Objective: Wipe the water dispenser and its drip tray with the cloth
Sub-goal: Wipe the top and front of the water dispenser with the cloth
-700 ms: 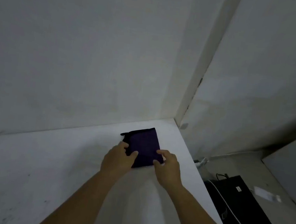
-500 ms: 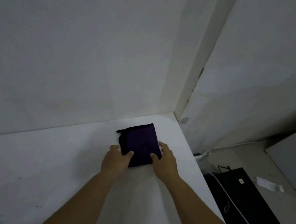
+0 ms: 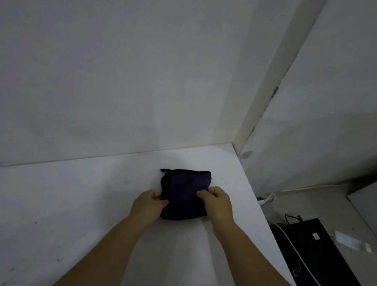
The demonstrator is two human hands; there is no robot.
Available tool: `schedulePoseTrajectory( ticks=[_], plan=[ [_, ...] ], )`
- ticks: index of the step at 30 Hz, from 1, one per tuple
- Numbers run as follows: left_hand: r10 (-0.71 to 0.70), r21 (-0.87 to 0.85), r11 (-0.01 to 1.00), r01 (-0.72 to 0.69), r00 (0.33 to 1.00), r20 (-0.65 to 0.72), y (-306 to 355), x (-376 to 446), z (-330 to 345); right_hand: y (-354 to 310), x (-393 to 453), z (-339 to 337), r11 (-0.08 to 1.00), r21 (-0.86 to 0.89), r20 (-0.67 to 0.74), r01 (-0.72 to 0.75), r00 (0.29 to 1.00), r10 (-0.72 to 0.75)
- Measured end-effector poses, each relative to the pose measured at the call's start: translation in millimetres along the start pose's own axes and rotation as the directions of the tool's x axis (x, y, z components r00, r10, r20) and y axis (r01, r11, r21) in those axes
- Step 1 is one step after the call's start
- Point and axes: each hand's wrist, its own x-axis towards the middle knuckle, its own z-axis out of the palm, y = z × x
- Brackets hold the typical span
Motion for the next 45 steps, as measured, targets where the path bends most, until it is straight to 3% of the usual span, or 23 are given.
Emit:
schedulePoseTrajectory(
  ticks=[5,7,10,13,17,24,27,30,37,45],
  plan=[
    [0.030,-0.102,0.994,-0.034,0.999,-0.035,-2.7,-14.8,-21.1,-29.1,-22.2,6.3,0.970,0.242,0.163,0.002,0.986,-0.043],
    [0.148,-0.084,0.985,-0.153,0.987,-0.069,1.3,-27.4,-34.0,-42.1,-34.3,11.2,0.969,0.243,0.249,0.032,0.964,-0.095],
    [0.351,-0.090,0.934,-0.345,0.934,0.062,11.0,-50.4,-59.8,-62.5,-56.3,22.2,0.975,0.200,0.371,0.096,0.914,-0.166],
    [0.355,-0.255,0.917,-0.307,0.920,0.168,13.3,-76.1,-85.1,-80.9,-80.1,36.4,0.973,0.171,0.468,0.152,0.857,-0.216],
    [0.375,-0.373,0.873,-0.315,0.922,0.099,-2.7,-110.9,-109.9,-97.1,-113.2,58.7,0.963,0.131,0.545,0.235,0.795,-0.268],
    [0.276,-0.484,0.833,-0.269,0.959,-0.058,-44.8,-169.4,-173.4,-100.9,-176.7,129.2,0.925,0.111,0.491,0.363,0.789,-0.369],
    [0.212,-0.517,0.817,-0.257,0.966,-0.145,-65.7,-195.6,-210.7,-93.1,-212.3,171.6,0.880,-0.034,0.367,0.473,0.825,-0.429],
    [0.192,-0.501,0.818,-0.284,0.954,-0.228,-92.7,-226.7,-255.5,-81.1,-258.5,219.7,0.826,-0.075,0.363,0.559,0.787,-0.499],
    [0.188,-0.485,0.804,-0.345,0.920,-0.343,-154.0,-293.8,-366.6,-58.9,-371.5,330.3,0.916,0.174,0.591,0.361,0.705,-0.391],
    [0.284,-0.370,0.803,-0.468,0.845,-0.453,-181.8,-340.2,-462.2,-78.8,-442.8,414.1,0.910,0.374,0.668,0.181,0.628,-0.399]
  ],
)
